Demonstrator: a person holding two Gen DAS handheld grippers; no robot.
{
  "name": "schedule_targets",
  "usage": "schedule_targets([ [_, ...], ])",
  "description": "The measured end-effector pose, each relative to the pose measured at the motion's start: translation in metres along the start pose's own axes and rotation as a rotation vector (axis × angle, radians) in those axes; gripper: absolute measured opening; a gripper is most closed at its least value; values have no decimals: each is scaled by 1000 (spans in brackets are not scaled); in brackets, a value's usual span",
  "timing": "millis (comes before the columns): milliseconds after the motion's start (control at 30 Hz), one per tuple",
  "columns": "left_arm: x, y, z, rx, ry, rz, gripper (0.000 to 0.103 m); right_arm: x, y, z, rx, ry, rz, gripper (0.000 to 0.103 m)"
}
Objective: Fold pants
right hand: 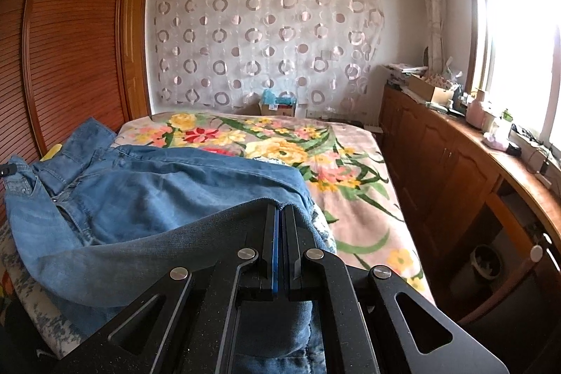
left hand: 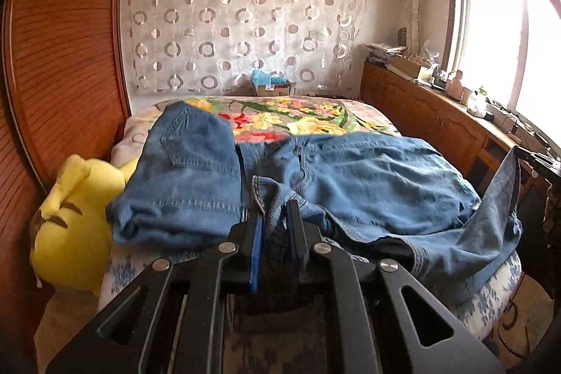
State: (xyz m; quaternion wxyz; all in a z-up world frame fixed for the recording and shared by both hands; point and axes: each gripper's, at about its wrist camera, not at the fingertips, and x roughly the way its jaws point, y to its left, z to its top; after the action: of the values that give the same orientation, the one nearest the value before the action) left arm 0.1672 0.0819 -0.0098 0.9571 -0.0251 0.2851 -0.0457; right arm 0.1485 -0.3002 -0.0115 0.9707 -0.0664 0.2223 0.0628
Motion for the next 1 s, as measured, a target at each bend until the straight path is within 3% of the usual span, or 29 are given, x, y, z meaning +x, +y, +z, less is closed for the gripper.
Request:
schedule_targets([
  [367, 45, -2, 67, 20, -64, 16, 13, 32, -12, 51, -40, -65, -39, 1],
  [567, 84, 4, 98, 29, -68, 44, 13, 61, -17, 56, -36, -83, -72, 1],
  [767, 140, 17, 118, 13, -27, 62, 13, 121, -12, 63, -29, -24, -110, 1],
  [933, 173, 20, 111, -5, 53, 71, 15, 192, -1, 67, -8, 99, -124, 1],
  [1000, 176, 19, 103, 5, 86, 48, 29, 208, 7, 65, -9, 123, -126, 1],
])
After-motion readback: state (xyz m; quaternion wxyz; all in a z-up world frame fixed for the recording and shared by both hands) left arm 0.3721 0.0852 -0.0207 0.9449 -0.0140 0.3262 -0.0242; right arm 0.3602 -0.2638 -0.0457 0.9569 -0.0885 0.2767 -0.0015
